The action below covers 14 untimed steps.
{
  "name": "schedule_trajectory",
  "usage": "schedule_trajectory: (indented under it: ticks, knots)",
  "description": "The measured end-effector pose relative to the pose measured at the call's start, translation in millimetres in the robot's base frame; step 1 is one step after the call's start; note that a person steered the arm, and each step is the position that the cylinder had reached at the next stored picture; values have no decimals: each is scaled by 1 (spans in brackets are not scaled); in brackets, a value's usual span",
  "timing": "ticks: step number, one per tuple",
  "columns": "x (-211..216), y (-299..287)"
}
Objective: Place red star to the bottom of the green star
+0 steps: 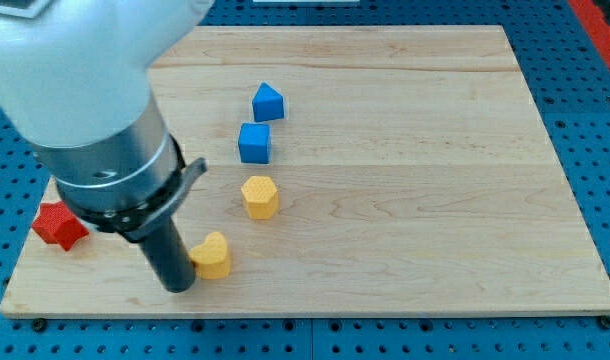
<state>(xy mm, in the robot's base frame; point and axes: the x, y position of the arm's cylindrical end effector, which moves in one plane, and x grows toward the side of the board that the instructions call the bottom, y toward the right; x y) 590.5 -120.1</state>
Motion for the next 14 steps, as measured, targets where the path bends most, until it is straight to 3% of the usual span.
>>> schedule_trajectory:
  ticks: [1, 2, 3, 6, 10, 14]
  knots:
    - [0, 16]
    - [14, -7]
    - [28, -37]
    - [20, -152]
    - [-75, -157]
    - [-72, -86]
